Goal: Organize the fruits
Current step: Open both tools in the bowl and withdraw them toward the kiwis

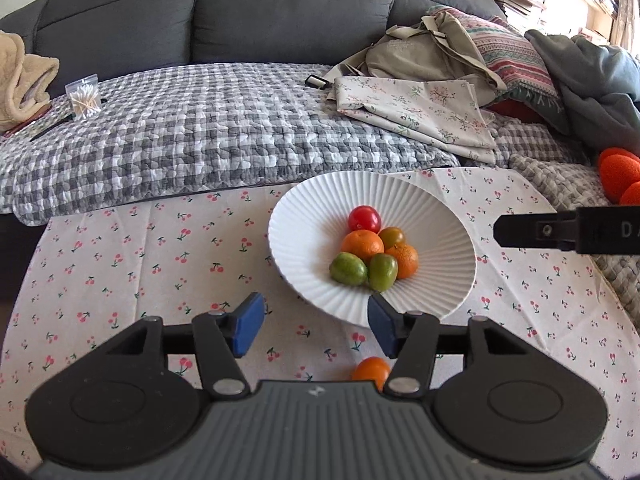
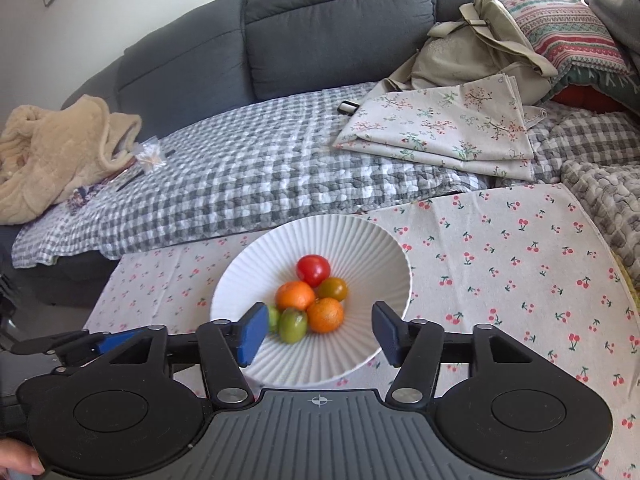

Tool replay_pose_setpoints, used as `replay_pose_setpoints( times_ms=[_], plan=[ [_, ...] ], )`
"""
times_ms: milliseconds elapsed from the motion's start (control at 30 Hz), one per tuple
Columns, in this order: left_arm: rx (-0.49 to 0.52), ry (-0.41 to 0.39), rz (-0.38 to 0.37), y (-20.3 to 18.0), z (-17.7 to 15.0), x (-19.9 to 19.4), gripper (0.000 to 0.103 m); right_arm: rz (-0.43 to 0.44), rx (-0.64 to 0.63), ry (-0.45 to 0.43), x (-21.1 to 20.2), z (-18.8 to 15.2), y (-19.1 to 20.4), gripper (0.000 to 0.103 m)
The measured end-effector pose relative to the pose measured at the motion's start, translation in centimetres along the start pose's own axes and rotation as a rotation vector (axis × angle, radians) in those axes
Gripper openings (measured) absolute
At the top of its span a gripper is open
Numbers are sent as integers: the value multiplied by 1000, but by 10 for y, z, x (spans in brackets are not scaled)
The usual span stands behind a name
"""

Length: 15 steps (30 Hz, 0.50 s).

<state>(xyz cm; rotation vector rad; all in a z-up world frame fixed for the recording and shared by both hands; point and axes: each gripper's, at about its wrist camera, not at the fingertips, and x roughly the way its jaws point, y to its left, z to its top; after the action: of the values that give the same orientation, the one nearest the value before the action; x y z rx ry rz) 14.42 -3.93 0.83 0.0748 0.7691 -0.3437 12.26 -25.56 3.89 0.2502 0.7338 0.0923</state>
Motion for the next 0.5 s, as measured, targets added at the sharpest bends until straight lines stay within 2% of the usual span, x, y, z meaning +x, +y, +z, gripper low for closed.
replay_pose_setpoints(
  times_ms=[100, 167, 233, 367, 500],
  plan=[
    [14, -11, 45, -2, -6, -13, 68, -2, -16, -9, -15, -6, 9, 75],
    [1, -16, 53, 0, -9, -21, 80, -7, -27, -12, -23, -10, 14, 82],
    [-20, -18, 56, 2, -12, -28, 87, -2, -28, -10, -30, -15, 20, 87],
    [-16, -29, 72, 2, -19, -41, 97, 1, -43, -7, -45, -26, 31, 92],
    [-1, -21, 85, 3, -27, -50, 99, -9, -63, -17, -58, -38, 38, 95]
  ],
)
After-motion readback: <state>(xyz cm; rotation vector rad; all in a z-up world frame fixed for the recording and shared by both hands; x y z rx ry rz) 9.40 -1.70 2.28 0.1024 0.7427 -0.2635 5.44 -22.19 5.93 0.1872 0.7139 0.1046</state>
